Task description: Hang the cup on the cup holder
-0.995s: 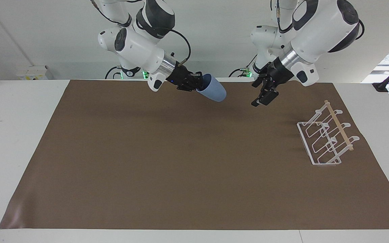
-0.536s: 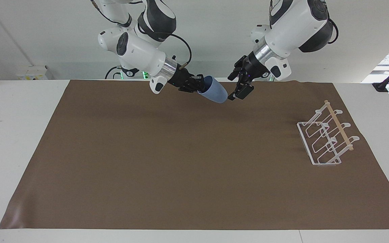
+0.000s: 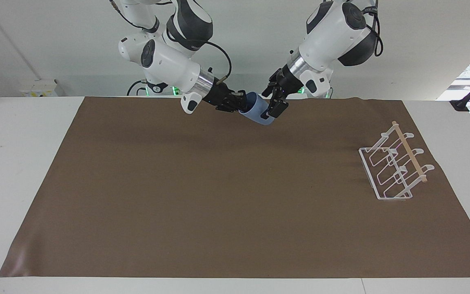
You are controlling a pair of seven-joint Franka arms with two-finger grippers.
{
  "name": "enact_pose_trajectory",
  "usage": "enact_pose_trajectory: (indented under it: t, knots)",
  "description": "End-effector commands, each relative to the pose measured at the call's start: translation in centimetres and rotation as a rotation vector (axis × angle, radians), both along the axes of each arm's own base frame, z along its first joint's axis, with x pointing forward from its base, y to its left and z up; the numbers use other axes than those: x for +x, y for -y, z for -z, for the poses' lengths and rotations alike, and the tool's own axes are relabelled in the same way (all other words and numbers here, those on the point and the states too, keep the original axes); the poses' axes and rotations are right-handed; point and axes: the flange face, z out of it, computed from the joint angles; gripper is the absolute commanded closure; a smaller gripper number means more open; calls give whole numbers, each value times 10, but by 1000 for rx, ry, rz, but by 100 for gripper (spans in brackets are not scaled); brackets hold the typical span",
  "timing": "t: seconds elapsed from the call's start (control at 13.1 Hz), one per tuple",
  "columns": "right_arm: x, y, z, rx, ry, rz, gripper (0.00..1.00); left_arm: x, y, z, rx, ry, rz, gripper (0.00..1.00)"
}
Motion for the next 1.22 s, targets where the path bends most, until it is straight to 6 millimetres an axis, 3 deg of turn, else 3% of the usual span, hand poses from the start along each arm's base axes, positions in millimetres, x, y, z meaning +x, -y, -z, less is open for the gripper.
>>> enact_pose_trajectory:
  t: [0.0, 0.46, 0.99, 1.07, 1.15]
  knots:
    - [-2, 3, -1, 15, -21, 19, 100, -16, 4, 8, -19, 10, -15, 0]
    - [-2, 3, -1, 15, -21, 19, 100, -16, -5, 23, -46, 12, -59, 1]
    - [-1, 3, -1, 14, -22, 26, 100, 4, -27, 38, -123, -32, -113, 3]
    - [-1, 3, -1, 14, -22, 26, 100, 4, -28, 38, -130, -32, -107, 11]
    - [-2, 3, -1, 14, -21, 25, 100, 3, -28, 39, -127, -37, -102, 31]
